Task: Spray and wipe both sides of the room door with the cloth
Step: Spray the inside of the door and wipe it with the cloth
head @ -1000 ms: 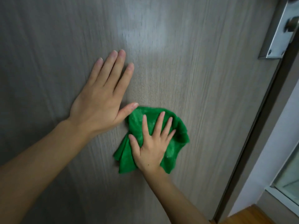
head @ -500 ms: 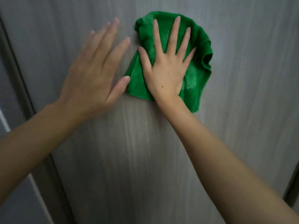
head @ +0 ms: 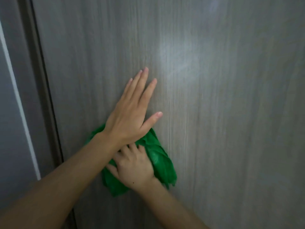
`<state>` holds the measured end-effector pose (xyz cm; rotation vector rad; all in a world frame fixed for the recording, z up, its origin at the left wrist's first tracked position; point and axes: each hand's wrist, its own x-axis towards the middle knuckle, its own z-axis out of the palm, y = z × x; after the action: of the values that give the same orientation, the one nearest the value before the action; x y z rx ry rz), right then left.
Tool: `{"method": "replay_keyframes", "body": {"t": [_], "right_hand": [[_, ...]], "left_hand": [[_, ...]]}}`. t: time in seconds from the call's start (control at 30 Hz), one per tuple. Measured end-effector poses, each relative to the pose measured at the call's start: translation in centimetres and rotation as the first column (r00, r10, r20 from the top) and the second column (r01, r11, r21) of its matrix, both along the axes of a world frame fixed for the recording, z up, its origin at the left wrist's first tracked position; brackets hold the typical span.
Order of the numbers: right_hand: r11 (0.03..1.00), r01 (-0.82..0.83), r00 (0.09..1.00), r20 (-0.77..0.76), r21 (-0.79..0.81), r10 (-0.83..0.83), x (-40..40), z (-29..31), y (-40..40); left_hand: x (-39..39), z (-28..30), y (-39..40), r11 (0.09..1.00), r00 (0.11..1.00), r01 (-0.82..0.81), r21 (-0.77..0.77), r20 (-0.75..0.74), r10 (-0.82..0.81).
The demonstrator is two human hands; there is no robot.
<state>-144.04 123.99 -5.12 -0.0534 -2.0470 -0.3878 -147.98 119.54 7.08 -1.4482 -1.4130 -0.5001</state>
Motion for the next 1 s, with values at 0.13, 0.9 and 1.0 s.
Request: {"method": "replay_keyframes", "body": {"t": [0.13, 0.9, 1.0], "right_hand": [[1.000, -0.007, 1.000, -0.022, 0.028, 0.007, -0.3, 0.2, 0.1], [0.992, 0.123, 0.959, -0.256, -0.009, -0.121, 0.5, 12.5, 2.0], [0.994, 0.103, 0.976, -0.198, 0.036, -0.094, 0.4, 9.1, 2.0]], "left_hand": [[-0.6, 2.1, 0.5, 0.999, 0.994, -0.021, 0.035, -0.102, 0.025], [-4.3, 2.2, -6.6, 0.955, 0.978, -0.163, 0.248, -0.085, 0.189], [-4.9, 1.3, -6.8, 0.955, 0.980, -0.166, 0.246, -0.065, 0.187]]}}
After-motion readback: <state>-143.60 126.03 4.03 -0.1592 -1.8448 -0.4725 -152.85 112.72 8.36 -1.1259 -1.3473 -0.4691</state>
